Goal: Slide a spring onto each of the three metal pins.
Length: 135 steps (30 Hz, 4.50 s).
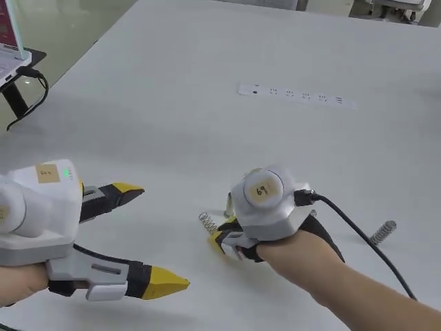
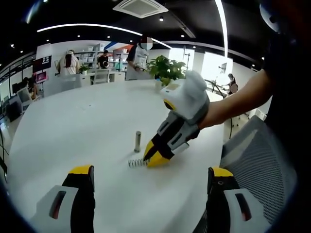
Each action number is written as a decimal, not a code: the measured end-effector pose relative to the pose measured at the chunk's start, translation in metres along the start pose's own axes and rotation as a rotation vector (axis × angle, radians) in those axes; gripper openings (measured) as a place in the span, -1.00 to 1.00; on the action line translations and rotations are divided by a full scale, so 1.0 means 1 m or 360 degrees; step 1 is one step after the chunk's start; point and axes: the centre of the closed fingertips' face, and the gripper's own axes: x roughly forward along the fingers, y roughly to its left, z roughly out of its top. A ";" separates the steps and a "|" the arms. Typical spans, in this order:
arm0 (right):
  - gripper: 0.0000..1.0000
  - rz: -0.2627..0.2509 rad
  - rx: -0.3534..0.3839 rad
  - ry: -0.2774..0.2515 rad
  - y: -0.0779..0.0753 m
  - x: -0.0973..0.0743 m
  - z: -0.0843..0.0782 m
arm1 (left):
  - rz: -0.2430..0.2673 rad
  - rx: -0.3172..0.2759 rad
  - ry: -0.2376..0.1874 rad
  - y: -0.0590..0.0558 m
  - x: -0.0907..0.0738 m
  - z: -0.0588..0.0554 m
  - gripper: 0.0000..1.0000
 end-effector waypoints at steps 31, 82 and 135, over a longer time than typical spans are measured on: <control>-0.86 0.0138 -0.0128 -0.0100 -0.005 -0.063 -0.009 | -0.0108 0.0054 0.0016 -0.017 0.018 0.011 0.81; -0.87 0.0362 -0.0767 -0.0249 0.036 -0.123 -0.002 | -0.0547 0.0184 -0.0138 -0.071 0.052 0.040 -0.56; -0.86 0.0537 -0.0440 -0.0467 0.041 -0.141 -0.003 | -0.0694 0.0266 -0.0208 -0.098 0.045 0.054 -0.96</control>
